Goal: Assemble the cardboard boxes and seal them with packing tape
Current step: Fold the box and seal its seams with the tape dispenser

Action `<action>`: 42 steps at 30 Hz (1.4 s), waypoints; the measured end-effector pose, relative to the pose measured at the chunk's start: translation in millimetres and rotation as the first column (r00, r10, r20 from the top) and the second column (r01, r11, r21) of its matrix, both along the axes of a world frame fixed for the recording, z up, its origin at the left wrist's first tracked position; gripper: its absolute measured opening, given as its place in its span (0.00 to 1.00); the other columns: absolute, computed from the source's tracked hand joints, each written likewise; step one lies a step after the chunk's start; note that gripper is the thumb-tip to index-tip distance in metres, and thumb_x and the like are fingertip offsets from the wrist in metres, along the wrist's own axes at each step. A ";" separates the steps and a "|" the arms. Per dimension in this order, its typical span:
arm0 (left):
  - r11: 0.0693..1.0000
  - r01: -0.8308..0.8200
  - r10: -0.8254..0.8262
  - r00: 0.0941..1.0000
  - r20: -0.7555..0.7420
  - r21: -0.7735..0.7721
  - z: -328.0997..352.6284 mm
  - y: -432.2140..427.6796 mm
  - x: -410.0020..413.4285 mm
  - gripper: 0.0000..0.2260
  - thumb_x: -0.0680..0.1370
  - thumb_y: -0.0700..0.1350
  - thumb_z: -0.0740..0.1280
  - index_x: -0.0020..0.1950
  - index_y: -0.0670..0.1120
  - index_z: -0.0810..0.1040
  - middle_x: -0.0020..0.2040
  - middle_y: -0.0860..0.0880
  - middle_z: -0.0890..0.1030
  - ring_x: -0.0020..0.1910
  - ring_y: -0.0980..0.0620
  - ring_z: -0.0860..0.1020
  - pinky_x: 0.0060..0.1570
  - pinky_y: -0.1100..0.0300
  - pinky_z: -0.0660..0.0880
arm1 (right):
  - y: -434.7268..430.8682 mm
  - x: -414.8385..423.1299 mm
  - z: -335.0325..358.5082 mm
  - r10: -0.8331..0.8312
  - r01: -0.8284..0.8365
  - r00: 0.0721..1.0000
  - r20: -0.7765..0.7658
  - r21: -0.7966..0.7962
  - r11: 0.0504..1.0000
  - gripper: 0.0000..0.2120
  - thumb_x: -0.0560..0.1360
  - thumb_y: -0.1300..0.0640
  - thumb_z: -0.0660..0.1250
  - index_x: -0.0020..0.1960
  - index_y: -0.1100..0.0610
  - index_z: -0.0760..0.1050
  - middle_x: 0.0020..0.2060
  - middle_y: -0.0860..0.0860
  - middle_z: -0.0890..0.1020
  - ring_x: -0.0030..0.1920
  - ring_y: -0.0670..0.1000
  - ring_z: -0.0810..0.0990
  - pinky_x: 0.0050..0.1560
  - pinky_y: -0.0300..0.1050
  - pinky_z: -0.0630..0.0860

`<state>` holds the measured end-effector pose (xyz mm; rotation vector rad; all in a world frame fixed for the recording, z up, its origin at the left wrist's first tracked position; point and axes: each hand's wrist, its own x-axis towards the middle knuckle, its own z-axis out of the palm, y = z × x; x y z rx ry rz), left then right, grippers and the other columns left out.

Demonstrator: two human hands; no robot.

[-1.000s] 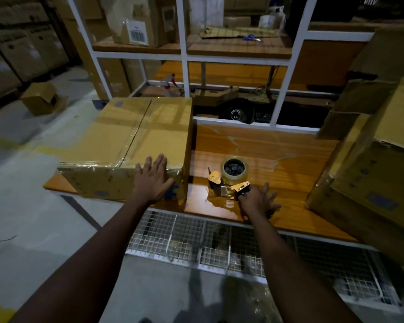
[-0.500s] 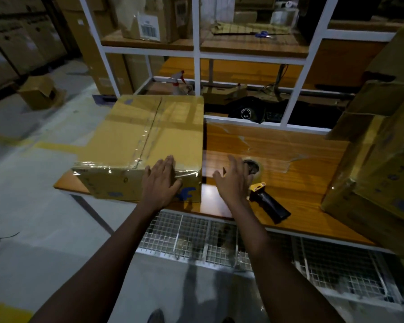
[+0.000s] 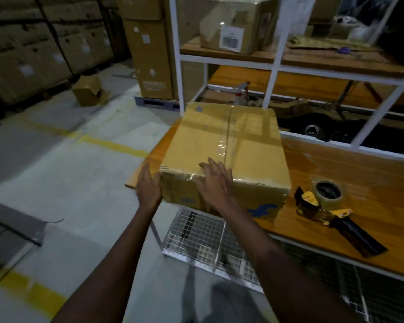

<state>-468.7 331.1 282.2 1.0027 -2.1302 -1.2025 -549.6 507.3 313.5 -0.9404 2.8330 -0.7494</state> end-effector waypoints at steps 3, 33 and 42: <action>0.977 0.044 -0.014 0.989 -0.145 0.207 -9.4 -1.5 6.1 0.28 0.72 0.53 0.55 0.67 0.43 0.78 0.63 0.42 0.80 0.62 0.40 0.77 0.62 0.47 0.73 | -30.2 -0.5 1.6 0.030 -0.030 0.999 -0.013 0.062 0.998 0.26 0.81 0.42 0.59 0.77 0.49 0.62 0.79 0.52 0.57 0.79 0.58 0.52 0.77 0.61 0.47; 0.855 -0.139 0.240 0.960 -0.143 0.500 -19.7 16.0 -10.4 0.12 0.80 0.53 0.64 0.51 0.47 0.82 0.81 0.49 0.53 0.75 0.45 0.62 0.65 0.43 0.69 | -52.3 1.1 -15.7 0.002 0.028 0.994 -0.113 0.260 0.965 0.26 0.82 0.38 0.48 0.77 0.45 0.60 0.79 0.49 0.57 0.79 0.57 0.52 0.76 0.65 0.47; 0.869 -0.169 0.246 0.963 -0.109 0.466 -12.0 -1.6 -20.9 0.20 0.76 0.53 0.69 0.27 0.47 0.74 0.62 0.39 0.79 0.74 0.41 0.63 0.65 0.48 0.70 | -51.8 0.1 -16.3 0.013 0.022 0.991 -0.134 0.253 0.967 0.26 0.82 0.36 0.48 0.76 0.45 0.62 0.79 0.49 0.59 0.78 0.57 0.53 0.75 0.65 0.49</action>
